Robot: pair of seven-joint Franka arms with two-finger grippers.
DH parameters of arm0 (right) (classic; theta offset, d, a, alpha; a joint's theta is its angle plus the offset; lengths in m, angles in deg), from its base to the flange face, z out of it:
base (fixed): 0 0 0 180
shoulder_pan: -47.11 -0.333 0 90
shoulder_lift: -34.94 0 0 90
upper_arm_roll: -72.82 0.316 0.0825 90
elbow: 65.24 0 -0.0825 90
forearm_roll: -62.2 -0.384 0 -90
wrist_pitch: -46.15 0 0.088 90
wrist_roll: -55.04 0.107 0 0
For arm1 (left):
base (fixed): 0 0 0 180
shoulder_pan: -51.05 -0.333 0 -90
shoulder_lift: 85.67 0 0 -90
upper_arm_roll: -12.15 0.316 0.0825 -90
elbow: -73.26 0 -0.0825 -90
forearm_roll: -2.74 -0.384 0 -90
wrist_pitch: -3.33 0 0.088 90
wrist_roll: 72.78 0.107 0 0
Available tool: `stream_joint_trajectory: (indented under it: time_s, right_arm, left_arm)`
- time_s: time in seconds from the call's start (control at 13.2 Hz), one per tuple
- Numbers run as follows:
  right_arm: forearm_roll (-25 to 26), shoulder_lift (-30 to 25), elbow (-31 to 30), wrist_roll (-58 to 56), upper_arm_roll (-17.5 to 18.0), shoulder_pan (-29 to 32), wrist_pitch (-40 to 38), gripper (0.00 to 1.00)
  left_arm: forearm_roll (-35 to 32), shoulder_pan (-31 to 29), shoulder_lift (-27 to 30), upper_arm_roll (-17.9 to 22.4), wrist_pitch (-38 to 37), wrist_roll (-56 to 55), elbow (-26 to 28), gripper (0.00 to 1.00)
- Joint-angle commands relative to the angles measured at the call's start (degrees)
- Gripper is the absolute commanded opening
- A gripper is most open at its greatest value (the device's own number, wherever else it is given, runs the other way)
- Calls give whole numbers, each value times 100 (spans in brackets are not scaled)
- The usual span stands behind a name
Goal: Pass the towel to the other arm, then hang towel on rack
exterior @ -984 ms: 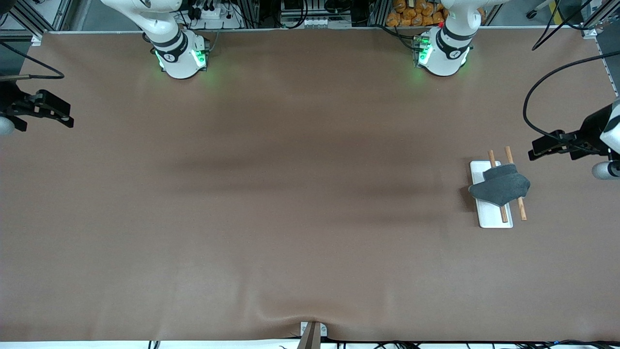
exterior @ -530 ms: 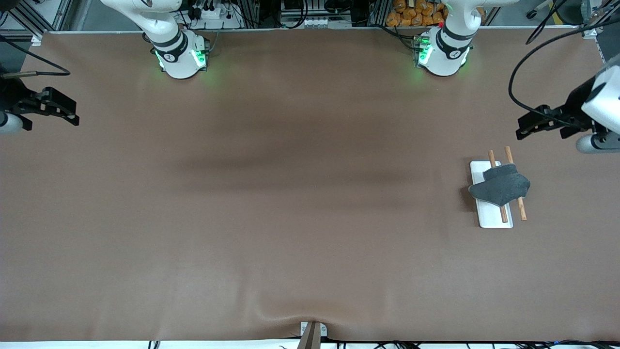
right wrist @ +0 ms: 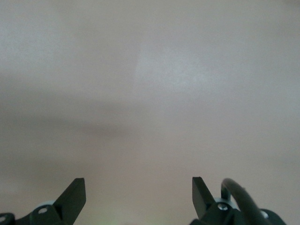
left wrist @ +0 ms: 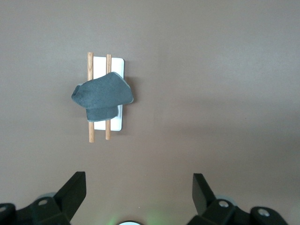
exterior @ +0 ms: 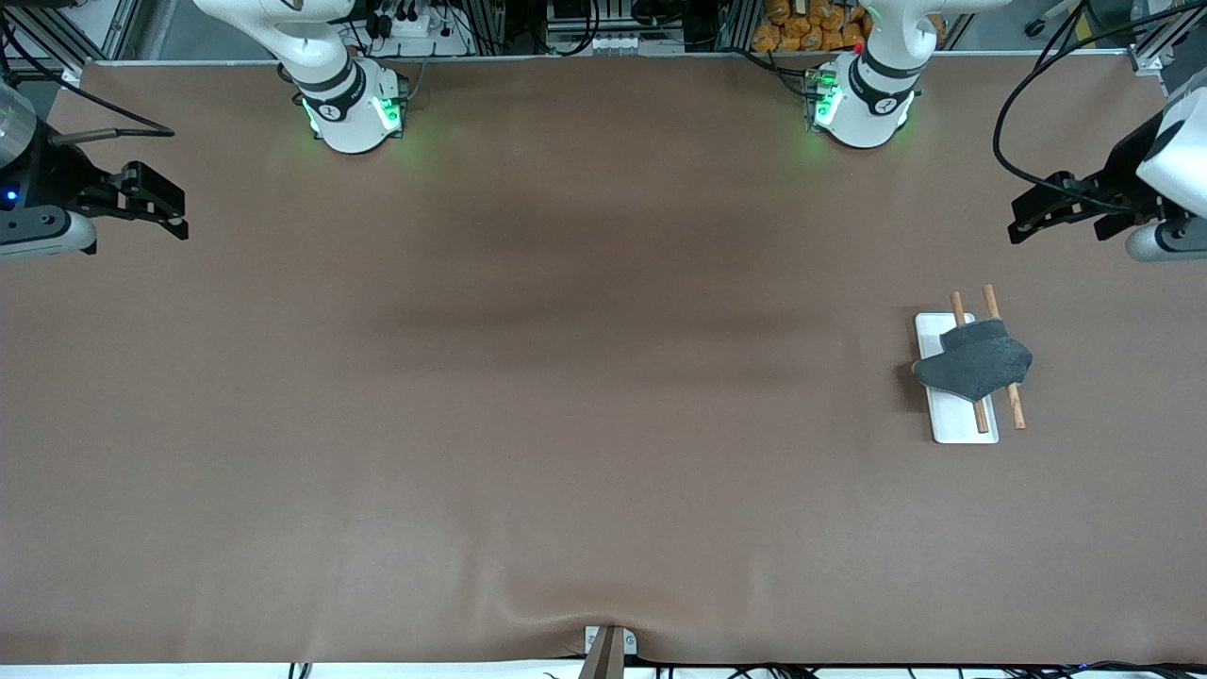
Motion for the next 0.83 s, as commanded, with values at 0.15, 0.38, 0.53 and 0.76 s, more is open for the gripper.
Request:
stream_joint_trajectory:
  time_s: [0.15, 0.38, 0.53, 0.76]
  right_arm:
    - [28, 27, 100, -8, -25, -9, -24, 100]
    - [37, 27, 100, -8, -25, -18, -24, 100]
    - [-16, 27, 100, 1, -25, -9, -15, 100]
    - [-34, 9, 100, 9, -43, 26, -24, 100]
  left_arm:
    - [-126, 39, 313, 7, -243, -81, 193, 100]
    - [-178, 74, 296, 33, -384, -72, 35, 100]
    - [-179, 92, 296, 42, -428, -64, 17, 100]
    - [-309, 92, 278, 42, -454, -64, -18, 100]
